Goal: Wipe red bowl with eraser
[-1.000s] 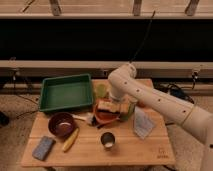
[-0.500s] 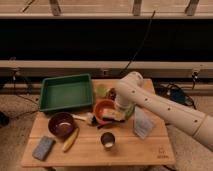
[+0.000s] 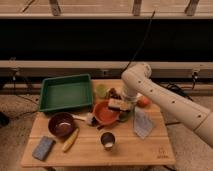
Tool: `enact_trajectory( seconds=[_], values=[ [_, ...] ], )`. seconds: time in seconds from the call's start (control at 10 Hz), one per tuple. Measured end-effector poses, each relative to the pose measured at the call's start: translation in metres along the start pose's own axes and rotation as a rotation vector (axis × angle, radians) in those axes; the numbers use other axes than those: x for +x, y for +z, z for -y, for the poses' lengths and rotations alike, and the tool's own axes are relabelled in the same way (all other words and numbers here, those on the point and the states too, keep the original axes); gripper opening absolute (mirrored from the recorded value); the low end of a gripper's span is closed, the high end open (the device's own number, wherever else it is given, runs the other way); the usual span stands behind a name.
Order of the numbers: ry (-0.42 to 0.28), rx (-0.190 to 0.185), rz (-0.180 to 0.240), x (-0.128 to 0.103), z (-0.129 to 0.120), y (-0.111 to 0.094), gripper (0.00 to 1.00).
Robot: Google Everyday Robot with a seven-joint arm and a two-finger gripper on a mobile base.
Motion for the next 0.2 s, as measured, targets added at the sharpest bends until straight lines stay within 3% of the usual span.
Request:
enact_trajectory(
  seconds=[0.2],
  values=[
    [-0.034, 0.005, -0.021, 0.02, 0.01, -0.005, 0.71]
  ],
)
